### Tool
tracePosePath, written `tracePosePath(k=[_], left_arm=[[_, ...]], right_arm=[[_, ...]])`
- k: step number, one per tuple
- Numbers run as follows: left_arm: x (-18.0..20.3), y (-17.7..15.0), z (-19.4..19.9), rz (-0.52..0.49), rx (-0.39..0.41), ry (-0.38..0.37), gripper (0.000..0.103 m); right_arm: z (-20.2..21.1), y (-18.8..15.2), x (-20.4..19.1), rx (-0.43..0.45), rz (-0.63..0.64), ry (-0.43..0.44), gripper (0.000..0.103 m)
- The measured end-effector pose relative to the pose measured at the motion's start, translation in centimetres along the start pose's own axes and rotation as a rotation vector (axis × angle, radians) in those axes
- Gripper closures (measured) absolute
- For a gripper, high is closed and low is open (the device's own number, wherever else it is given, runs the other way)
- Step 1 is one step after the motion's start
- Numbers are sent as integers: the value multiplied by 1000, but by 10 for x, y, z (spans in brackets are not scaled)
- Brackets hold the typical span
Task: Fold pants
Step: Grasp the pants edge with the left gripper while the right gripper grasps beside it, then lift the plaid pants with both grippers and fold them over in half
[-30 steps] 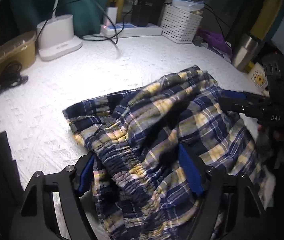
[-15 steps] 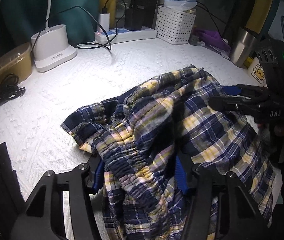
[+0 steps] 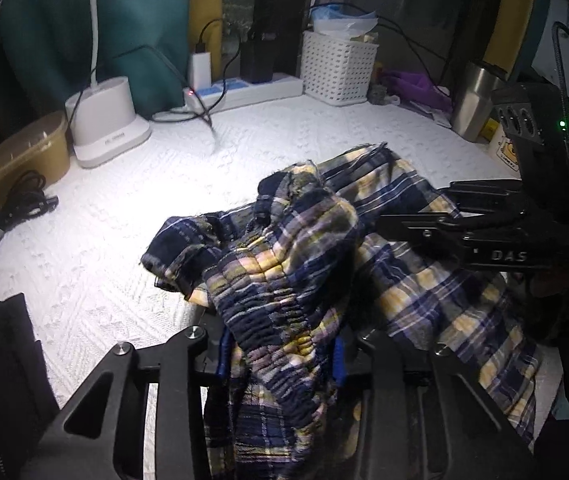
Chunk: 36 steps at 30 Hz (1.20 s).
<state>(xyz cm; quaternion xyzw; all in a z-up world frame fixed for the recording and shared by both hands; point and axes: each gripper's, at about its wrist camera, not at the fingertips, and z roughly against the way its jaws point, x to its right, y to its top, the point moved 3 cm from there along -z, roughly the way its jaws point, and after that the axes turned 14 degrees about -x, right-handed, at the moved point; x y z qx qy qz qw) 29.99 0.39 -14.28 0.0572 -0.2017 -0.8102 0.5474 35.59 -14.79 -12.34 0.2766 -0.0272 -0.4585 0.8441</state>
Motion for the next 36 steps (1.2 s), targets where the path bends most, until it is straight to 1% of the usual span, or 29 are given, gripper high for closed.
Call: tracePosePath(k=[5, 13, 22, 30, 36], left_arm=[[12, -2, 19, -34, 37, 20, 71], [25, -12, 55, -48, 131, 47, 71], [40, -26, 99, -72, 232, 97, 71], [50, -42, 139, -61, 325, 115, 71], [53, -56, 168, -46, 392, 135, 71]], right_arm=[[18, -4, -13, 54, 12, -17, 76], [58, -13, -33, 151, 46, -47, 76], [110, -28, -62, 270, 77, -93, 76], [160, -43, -87, 363, 109, -110, 76], [190, -51, -111, 425, 150, -115, 76]])
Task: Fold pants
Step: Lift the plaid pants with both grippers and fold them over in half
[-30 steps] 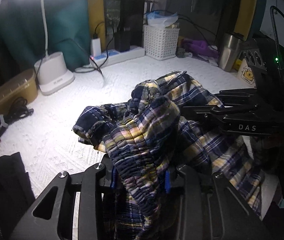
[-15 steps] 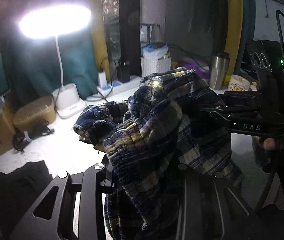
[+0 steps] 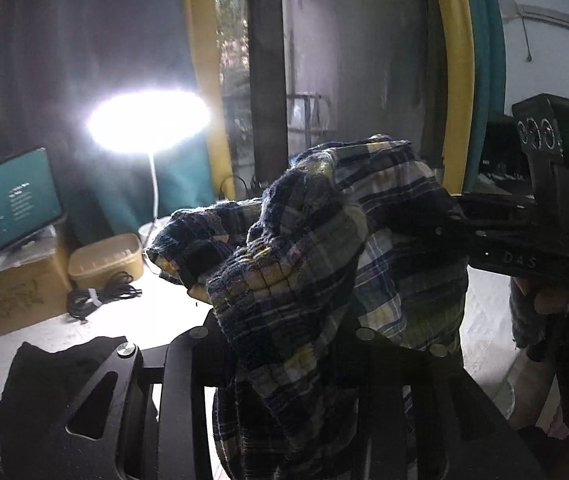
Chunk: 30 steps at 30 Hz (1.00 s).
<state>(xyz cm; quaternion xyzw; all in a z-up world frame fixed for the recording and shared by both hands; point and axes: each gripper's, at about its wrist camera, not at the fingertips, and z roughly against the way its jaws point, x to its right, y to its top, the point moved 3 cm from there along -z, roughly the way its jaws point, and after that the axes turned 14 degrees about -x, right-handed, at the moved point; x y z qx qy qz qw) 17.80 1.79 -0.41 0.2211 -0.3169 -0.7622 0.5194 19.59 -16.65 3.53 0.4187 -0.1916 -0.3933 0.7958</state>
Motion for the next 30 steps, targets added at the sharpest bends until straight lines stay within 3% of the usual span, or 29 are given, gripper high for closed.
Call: tracePosePath(k=[15, 30], left_arm=[[-24, -17, 82, 39, 141, 115, 71], [-81, -46, 133, 129, 172, 237, 71]], right_arm=[[41, 18, -67, 126, 80, 54, 76], [8, 50, -130, 143, 181, 162, 76]])
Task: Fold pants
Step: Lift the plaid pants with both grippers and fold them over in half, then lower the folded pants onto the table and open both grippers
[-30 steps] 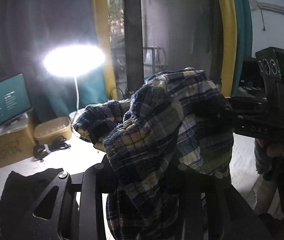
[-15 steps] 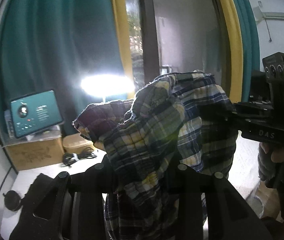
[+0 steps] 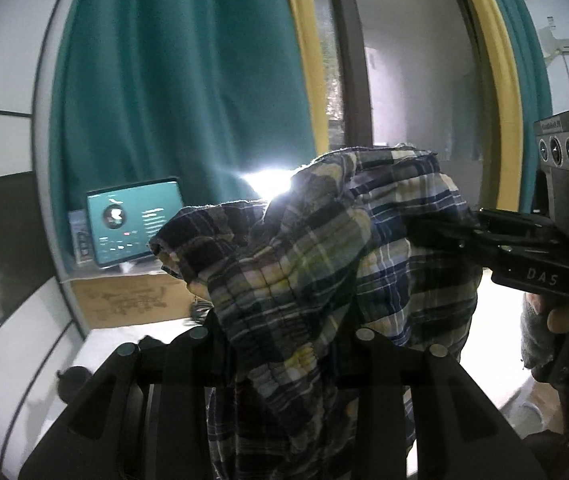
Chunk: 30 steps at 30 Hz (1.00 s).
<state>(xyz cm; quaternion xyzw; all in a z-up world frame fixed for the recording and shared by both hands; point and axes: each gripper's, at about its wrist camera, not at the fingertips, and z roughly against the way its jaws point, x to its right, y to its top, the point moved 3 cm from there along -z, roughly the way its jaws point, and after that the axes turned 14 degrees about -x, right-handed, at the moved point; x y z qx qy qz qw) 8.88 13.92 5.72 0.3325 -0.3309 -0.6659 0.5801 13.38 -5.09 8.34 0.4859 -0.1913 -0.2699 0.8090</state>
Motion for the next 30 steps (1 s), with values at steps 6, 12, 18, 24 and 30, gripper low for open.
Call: tracePosePath(k=[6, 12, 18, 24, 30], left_arm=[[-27, -3, -7, 32, -31, 46, 71], [-42, -4, -29, 37, -85, 52, 71], [-51, -6, -60, 42, -151, 37, 71], [-58, -10, -96, 34, -222, 25, 71], [-69, -19, -140, 42, -312, 12, 71]], right_arm=[[-38, 7, -4, -14, -10, 55, 76], [-78, 4, 5, -58, -57, 79, 76], [-115, -1, 15, -114, -95, 88, 76], [-153, -11, 28, -180, -138, 97, 76], [-203, -28, 48, -263, -184, 117, 76]])
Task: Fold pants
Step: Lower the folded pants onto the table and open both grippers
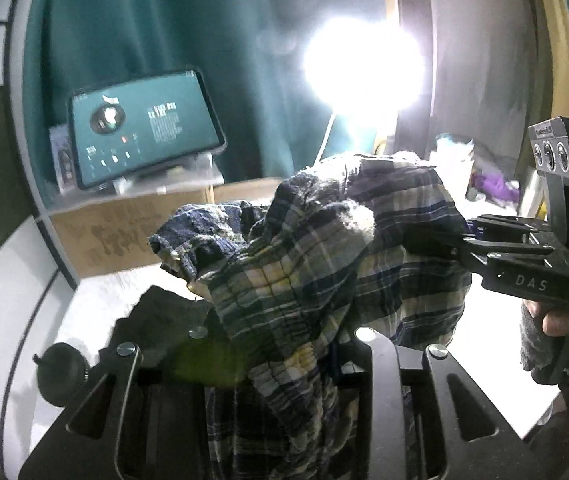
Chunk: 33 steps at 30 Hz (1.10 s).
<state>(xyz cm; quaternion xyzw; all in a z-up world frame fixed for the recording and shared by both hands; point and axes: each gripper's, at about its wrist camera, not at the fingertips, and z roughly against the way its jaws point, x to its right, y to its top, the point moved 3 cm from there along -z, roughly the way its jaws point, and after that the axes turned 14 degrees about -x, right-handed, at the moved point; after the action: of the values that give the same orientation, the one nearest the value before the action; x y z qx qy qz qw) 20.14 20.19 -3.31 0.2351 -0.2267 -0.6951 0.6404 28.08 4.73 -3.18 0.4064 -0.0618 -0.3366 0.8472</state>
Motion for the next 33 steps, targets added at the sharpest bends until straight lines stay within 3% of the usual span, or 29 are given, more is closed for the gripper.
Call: tracePosePath(k=[11, 17, 20, 23, 26, 33], left_arm=[[-26, -6, -71, 76, -165, -8, 70], [-43, -14, -100, 131, -245, 10, 61], [-52, -15, -106, 162, -266, 13, 55], [-59, -16, -104, 186, -270, 13, 50], [-64, -17, -97, 202, -269, 22, 48], [-76, -19, -78, 266, -253, 44, 45]], right_arm=[[-80, -3, 33, -138, -49, 50, 76], [-121, 1, 52, -252, -59, 49, 76], [-135, -1, 62, -292, -75, 42, 68], [-140, -3, 76, -293, -109, 26, 65], [-136, -3, 91, -274, -143, -19, 51], [-125, -7, 106, -246, -163, -91, 51]])
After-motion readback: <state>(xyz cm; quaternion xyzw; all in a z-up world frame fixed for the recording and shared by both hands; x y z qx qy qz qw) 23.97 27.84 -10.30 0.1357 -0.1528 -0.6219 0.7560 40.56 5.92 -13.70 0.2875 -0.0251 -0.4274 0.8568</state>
